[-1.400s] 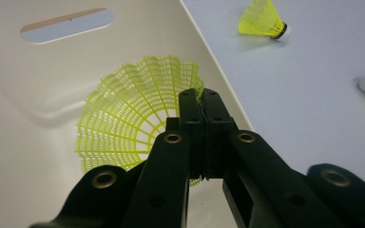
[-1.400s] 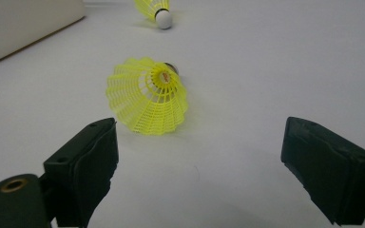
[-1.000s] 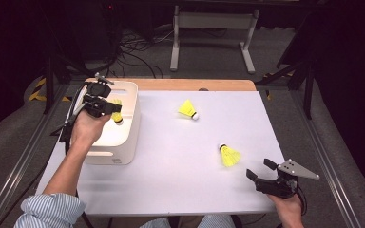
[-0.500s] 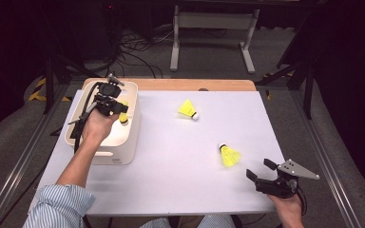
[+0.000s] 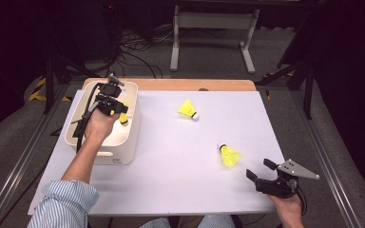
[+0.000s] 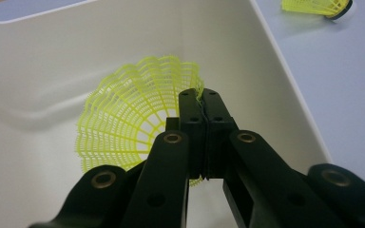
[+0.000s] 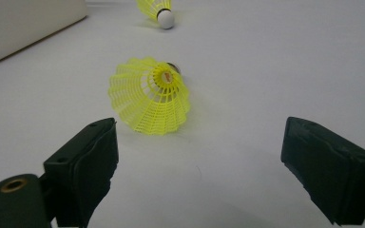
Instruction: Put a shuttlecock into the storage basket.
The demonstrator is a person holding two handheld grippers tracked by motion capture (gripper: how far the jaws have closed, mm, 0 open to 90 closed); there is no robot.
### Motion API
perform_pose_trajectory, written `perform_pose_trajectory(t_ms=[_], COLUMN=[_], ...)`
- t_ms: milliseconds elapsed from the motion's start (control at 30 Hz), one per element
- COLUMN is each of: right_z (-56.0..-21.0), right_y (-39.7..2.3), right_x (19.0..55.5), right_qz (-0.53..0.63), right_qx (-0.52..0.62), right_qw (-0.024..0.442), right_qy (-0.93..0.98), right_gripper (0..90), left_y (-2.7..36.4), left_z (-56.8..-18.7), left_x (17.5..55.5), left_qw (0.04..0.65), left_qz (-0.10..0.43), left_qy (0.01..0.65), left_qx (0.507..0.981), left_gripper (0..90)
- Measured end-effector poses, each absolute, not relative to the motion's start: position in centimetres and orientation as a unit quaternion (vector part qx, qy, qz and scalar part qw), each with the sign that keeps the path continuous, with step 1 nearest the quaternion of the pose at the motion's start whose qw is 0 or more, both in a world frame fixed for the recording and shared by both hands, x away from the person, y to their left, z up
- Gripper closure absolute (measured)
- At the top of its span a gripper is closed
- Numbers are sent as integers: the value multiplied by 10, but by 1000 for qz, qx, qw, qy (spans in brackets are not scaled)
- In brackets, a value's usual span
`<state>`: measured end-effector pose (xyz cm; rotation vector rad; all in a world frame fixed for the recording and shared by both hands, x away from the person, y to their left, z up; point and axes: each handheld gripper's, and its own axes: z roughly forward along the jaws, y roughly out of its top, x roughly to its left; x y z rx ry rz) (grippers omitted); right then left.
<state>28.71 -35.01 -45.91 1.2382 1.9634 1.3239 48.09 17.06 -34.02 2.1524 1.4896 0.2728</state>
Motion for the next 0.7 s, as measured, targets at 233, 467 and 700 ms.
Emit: perform_pose_trajectory(t_ms=[233,467,700], right_z=[-459,-459,-459], right_y=[-350,-350,-350], right_x=[287,287,287], right_qz=[482,482,482], right_qx=[450,451,451], right_qw=[232,232,232], right_qy=[715,715,715], right_gripper=[127,126,127], left_y=[172,176,179], left_z=[-342,-339,-327], left_x=[482,479,467], left_qw=[252,260,284], left_qz=[97,103,120], left_qy=[549,554,550], left_qx=[791,784,776], left_gripper=[889,601,442])
